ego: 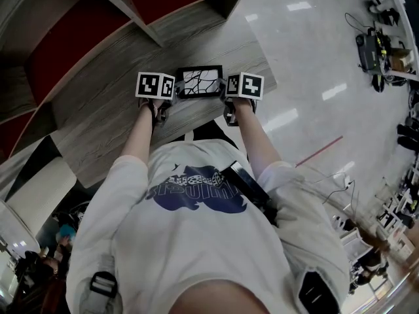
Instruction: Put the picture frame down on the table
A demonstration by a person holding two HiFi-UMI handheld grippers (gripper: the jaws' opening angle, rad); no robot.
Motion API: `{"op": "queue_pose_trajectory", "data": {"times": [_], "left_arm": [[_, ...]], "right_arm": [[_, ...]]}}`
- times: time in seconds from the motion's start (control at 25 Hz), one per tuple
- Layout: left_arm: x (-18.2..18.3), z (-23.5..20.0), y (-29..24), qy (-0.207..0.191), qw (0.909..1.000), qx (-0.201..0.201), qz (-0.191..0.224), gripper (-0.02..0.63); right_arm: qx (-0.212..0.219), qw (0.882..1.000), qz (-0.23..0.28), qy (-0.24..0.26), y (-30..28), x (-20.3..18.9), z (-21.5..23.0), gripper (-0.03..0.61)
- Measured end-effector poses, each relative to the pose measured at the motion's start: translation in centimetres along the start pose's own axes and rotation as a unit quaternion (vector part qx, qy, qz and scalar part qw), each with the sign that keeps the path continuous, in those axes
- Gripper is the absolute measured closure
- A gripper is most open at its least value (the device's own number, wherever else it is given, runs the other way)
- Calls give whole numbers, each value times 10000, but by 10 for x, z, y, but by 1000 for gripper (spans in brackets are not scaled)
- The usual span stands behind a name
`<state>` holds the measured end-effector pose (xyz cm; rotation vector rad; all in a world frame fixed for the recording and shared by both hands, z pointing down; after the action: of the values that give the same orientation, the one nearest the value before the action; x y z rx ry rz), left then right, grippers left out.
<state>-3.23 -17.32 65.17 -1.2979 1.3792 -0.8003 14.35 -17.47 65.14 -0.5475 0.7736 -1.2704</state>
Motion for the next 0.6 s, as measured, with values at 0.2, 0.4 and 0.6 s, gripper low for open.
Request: {"op": "queue_pose_trajectory", "data": {"times": [0.2, 0.4, 0.6], "left_arm": [[19, -3, 34, -8, 9960, 107, 885, 410], [61, 17, 116, -444, 9526, 267, 2999, 426], [76, 50, 183, -1060, 8953, 18, 4326, 438]], "right_arm": [[293, 9948, 978, 41, 37, 17, -23, 448], [484, 9562, 2726, 951, 98, 48, -79, 531], [-80, 8903, 3813, 2488, 152, 60, -133, 546]]}}
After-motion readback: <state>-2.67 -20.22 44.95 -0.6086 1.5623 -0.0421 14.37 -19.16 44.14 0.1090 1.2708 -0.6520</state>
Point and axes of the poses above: the fingertips, and each gripper's own axes: y backward along the fingers, z to its right, x out of its top, the point moved 2 cm from there along y, backward along the fingers, and after that the axes turned 15 degrees about x, right-handed, at the moved point
